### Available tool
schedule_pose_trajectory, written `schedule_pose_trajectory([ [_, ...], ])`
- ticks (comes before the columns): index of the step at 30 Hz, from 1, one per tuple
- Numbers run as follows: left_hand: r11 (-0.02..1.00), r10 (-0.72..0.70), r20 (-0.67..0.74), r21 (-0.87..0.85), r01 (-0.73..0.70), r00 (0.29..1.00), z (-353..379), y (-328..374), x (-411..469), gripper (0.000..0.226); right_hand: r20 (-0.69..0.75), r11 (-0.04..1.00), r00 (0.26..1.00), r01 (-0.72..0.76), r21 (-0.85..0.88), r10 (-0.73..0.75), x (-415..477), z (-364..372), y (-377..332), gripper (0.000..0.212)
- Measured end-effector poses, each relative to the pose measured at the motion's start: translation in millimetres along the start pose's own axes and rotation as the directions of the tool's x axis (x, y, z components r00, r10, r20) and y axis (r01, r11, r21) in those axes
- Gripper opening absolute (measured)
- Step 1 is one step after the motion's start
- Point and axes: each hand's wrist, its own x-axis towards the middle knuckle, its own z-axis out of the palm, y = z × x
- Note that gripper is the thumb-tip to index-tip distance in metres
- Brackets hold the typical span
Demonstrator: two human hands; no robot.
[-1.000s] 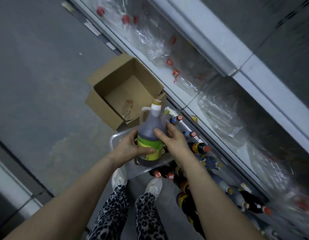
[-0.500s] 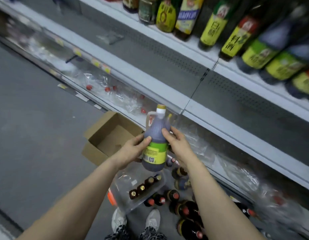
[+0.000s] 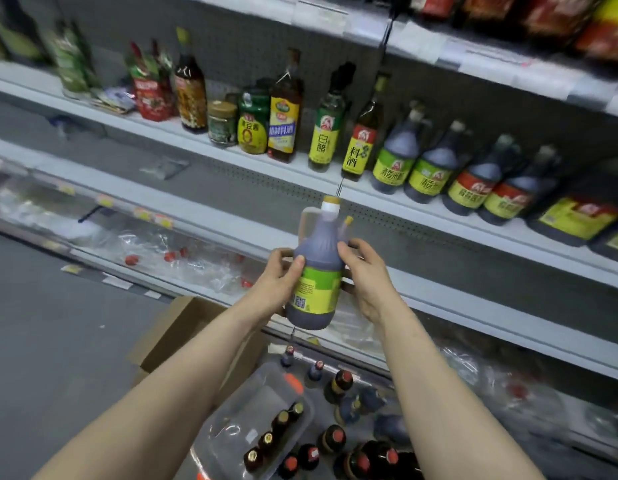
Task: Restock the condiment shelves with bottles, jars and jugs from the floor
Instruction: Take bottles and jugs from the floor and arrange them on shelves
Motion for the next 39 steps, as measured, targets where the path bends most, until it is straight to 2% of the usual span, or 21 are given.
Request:
schedule_pose_trajectory([
  [1, 1.0, 0.016, 0.038, 0.009, -0.016, 0.999, 4, 4, 2, 0.046, -0.034, 1.0, 0.999, 0.011, 0.016, -0.011, 0, -3, -6, 0.006],
  [3, 0.996, 0.029, 0.103, 0.077, -0.037, 0.994, 12, 10, 3, 0.082, -0.087, 0.999, 0.996, 0.029, 0.024, -0.027, -2, -10, -17, 0.011],
  [5, 0.981, 0.074, 0.109, 0.172, -0.093, 0.991, 24, 17, 6, 0.098, -0.12, 0.999, 0.992, 0.044, 0.008, -0.043, -6, -17, -29, 0.018],
  [8, 0.957, 0.148, 0.054, 0.244, -0.157, 0.987, 40, 27, 15, 0.094, -0.142, 0.998, 0.988, 0.059, -0.038, -0.064, -14, -28, -45, 0.025],
  [11, 0.984, 0.152, 0.08, 0.085, -0.159, 0.985, 54, 38, 27, 0.092, -0.157, 0.998, 0.986, 0.058, 0.007, -0.056, -17, -47, -60, 0.024],
  [15, 0.992, 0.081, 0.137, -0.107, -0.066, 0.987, 71, 58, 41, 0.081, -0.163, 0.988, 0.985, 0.078, 0.133, -0.056, -16, -77, -69, 0.025],
  [18, 0.985, 0.083, 0.224, -0.167, -0.045, 0.971, 85, 71, 50, 0.086, -0.092, 0.997, 0.995, 0.029, 0.066, -0.023, -11, -92, -68, 0.026],
  [20, 0.976, 0.084, 0.28, -0.216, -0.023, 0.956, 94, 78, 57, 0.093, -0.034, 0.993, 0.999, -0.037, 0.109, 0.041, -6, -102, -69, 0.034],
  [22, 0.963, 0.101, 0.324, -0.269, -0.011, 0.941, 104, 83, 65, 0.088, 0.037, 0.979, 0.997, -0.07, 0.191, 0.064, 1, -117, -70, 0.04],
  [25, 0.955, 0.11, 0.398, -0.297, 0.015, 0.911, 115, 90, 82, 0.077, 0.133, 0.974, 0.991, -0.064, 0.219, 0.035, 13, -141, -76, 0.046],
  [27, 0.959, 0.108, 0.483, -0.28, 0.037, 0.869, 120, 94, 95, 0.073, 0.164, 0.978, 0.986, -0.042, 0.203, 0.008, 24, -154, -76, 0.05],
  [30, 0.992, 0.065, 0.543, -0.129, 0.007, 0.837, 128, 100, 115, 0.075, 0.138, 0.982, 0.99, 0.006, 0.191, -0.033, 42, -173, -73, 0.053],
  [32, 0.998, 0.057, 0.514, -0.042, -0.041, 0.856, 136, 105, 127, 0.077, 0.126, 0.98, 0.99, 0.037, 0.197, -0.063, 54, -184, -73, 0.054],
  [35, 0.994, 0.107, 0.444, -0.024, -0.108, 0.89, 149, 110, 146, 0.071, 0.141, 0.972, 0.982, 0.09, 0.216, -0.122, 70, -197, -73, 0.045],
  [39, 0.996, 0.083, 0.405, -0.013, -0.085, 0.911, 164, 115, 162, 0.049, 0.121, 0.983, 0.986, 0.092, 0.158, -0.112, 92, -211, -72, 0.045],
])
